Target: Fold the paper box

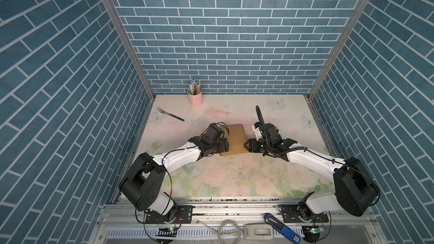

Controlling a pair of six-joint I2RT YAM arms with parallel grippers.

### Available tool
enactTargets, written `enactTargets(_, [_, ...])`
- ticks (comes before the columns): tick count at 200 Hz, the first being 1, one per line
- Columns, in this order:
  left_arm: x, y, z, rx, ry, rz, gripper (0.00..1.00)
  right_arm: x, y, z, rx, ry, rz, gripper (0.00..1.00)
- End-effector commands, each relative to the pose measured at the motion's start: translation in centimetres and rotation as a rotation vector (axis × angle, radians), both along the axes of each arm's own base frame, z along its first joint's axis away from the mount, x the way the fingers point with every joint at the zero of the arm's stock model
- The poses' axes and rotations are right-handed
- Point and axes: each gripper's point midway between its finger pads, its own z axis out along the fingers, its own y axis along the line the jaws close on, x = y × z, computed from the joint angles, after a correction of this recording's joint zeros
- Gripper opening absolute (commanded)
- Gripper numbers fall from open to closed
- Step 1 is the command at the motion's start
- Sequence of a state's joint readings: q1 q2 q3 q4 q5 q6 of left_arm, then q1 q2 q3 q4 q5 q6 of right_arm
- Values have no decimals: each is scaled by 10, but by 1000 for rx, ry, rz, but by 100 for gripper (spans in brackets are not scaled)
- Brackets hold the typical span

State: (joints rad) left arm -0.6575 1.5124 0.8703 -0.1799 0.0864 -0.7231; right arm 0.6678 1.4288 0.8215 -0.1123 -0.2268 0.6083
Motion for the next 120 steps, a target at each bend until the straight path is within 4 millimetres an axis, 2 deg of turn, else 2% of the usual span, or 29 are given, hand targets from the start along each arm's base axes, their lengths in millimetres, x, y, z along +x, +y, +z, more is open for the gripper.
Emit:
enactTargets(1, [-1,-4,-4,-21,6,-7,74,-5,12,-3,64,45,13,42])
enactTargets(43, [-1,-5,-3,-25,1,-9,73,-11,15,-7,57,65,24,40])
enactTargets(85, [-2,-5,-3,-22,2,-11,73,-8,-9,-13,-77,26,-16,40])
enactTargets(120, [-4,-5,-3,-19,4,-15,71,-12,-9,-15,-66,42,-18,40])
